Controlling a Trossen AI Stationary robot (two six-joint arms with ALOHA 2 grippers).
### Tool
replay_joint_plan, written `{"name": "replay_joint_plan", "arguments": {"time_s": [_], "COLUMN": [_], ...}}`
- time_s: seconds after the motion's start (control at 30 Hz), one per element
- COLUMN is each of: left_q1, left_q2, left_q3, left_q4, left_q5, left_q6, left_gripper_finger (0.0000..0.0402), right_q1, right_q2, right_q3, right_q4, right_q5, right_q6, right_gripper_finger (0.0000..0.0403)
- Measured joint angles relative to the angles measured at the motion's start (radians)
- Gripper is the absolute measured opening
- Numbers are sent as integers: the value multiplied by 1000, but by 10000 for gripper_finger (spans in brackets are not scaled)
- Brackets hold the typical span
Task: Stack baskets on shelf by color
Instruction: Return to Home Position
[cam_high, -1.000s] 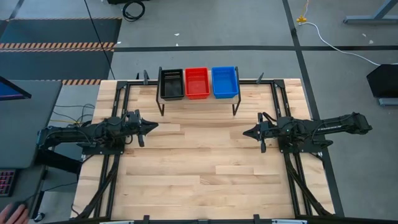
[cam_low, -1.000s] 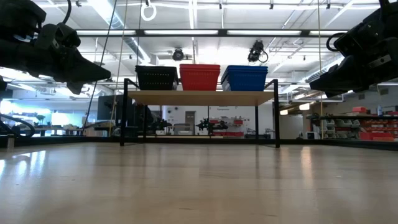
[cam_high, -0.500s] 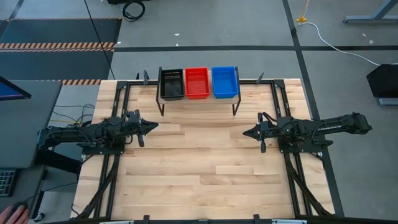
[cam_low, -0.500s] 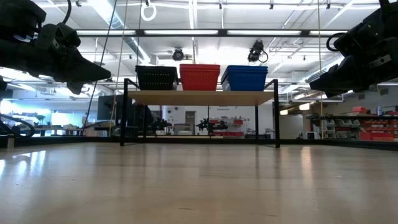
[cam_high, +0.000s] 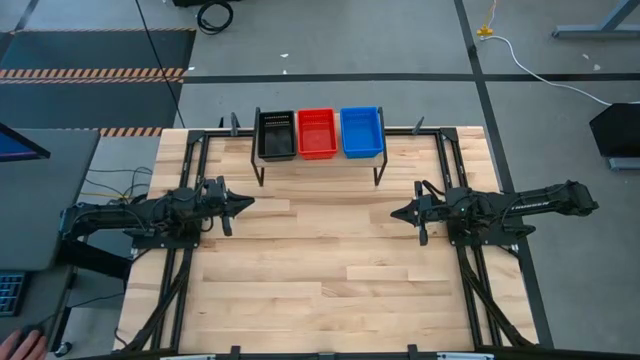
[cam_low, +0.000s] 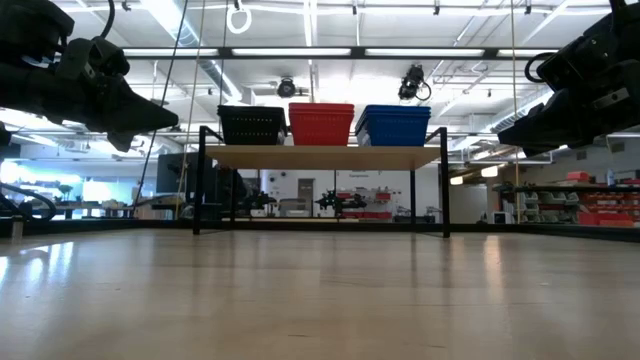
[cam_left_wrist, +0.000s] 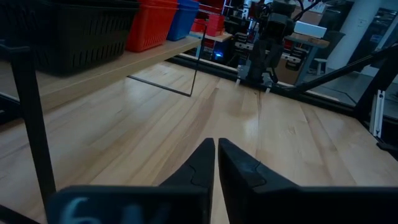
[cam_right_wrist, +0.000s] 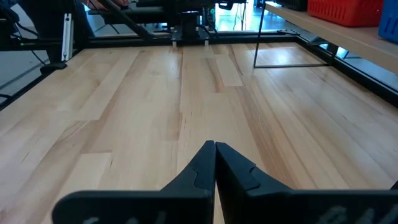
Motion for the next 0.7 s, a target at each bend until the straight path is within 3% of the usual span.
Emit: {"name": "replay_joint_plan", "arguments": {"time_s": [0.7], "left_q1": [0], "left_q2": [0], "left_q3": [0], "left_q4": [0], "left_q5": [0], "left_q6": [0], "left_gripper_finger": [24], "right_q1": [0], "right_q2": [0], "right_q3": [0], "right_q4": [0], "right_q5": [0], "right_q6": [0], "right_gripper_finger": [16]}}
